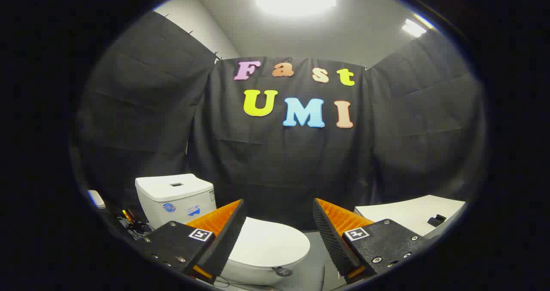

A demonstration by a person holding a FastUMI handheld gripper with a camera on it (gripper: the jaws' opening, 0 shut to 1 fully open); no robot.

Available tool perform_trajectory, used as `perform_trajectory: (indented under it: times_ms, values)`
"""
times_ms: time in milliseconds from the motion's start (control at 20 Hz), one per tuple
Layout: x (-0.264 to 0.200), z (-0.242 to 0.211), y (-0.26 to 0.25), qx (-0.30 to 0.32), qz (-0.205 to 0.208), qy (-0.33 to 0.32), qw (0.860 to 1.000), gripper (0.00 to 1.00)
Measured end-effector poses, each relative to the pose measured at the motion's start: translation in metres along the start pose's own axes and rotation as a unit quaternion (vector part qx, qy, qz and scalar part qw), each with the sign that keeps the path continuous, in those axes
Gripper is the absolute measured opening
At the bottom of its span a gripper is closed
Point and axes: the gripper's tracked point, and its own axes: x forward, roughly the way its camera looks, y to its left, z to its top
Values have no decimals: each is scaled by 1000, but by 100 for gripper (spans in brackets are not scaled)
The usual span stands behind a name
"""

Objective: Open the toilet lid.

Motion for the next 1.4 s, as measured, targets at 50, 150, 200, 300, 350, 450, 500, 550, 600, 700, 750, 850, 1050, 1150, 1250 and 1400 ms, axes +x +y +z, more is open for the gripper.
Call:
perform_trajectory:
  times_ms: [50,150,200,300,350,450,500,550,600,700,750,850,1050,1150,1250,1400]
  values:
    - [0,1,0,1,-1,0,1000,95]
    - [-1,3,-2,1,-4,-4,1000,95]
    - [0,4,-1,1,-4,-6,1000,95]
    - [-1,4,-2,0,-6,-9,1000,95]
    - [-1,5,-3,-1,-8,-9,1000,95]
    - [1,4,-7,1,-10,-8,1000,95]
    - [2,2,-4,6,-6,-7,1000,95]
    - [2,1,-2,14,-2,-5,1000,95]
    - [2,2,-3,21,-2,-7,1000,95]
    - [0,4,-7,29,-6,-12,999,95]
    - [0,5,-11,36,-10,-13,999,95]
    - [-1,5,-13,52,-14,-17,998,95]
    - [-1,7,-28,106,-44,-25,993,95]
    - [3,2,-28,138,-52,-21,989,95]
    - [9,-8,-30,158,-61,-12,985,95]
    - [18,-22,-40,226,-89,-8,970,96]
